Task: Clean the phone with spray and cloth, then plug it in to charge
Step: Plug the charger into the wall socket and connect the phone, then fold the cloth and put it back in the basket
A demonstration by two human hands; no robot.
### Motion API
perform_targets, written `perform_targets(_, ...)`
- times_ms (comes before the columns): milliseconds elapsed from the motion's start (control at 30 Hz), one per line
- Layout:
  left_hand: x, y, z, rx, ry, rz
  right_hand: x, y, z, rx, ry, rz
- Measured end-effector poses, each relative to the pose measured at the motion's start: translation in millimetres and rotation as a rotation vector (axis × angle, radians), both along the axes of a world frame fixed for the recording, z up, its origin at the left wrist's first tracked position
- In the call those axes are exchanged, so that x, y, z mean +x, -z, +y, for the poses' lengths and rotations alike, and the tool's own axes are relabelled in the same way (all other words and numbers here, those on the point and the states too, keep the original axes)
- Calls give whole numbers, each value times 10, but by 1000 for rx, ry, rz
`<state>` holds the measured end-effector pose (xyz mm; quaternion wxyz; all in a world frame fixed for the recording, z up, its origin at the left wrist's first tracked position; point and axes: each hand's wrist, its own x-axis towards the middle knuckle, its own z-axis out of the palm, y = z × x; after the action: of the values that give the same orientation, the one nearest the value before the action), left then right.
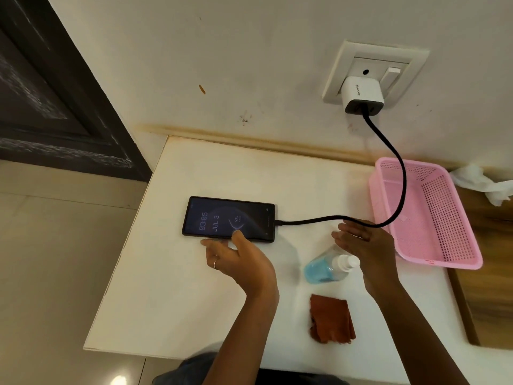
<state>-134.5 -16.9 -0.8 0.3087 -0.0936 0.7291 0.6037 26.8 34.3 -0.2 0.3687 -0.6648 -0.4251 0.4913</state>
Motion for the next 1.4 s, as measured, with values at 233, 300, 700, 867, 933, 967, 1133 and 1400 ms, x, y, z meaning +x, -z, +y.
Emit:
perform_targets(233, -9, 36, -110, -62, 21, 45, 129, -47, -251, -50, -52, -88)
perform_targets(300, 51, 22, -199, -29, 50, 74, 188, -98, -362, -60, -70, -110)
perform_targets(700, 512, 81, -926, -102, 687, 85, 309, 120, -1143, -156, -245, -467)
perform_targets(867, 544, -43, -1161, -117, 846, -30, 226, 88, -1195, -129, -301, -580)
perform_targets(933, 534, -121, -1254, -131, 878, -74, 252, 17, -1210, -154, -253, -483)
perform_targets(967, 526, -160, -1296, -131, 894, -79, 271, -26, -1227, -159, -212, -407)
perform_targets(1133, 542, -367, -1366, -144, 955, -40, 357, -298, -1367, -90, -99, -128)
perform_targets(1400, 781, -748, -1343, 15, 1174, -20, 501, -735, -1506, -17, -122, 101)
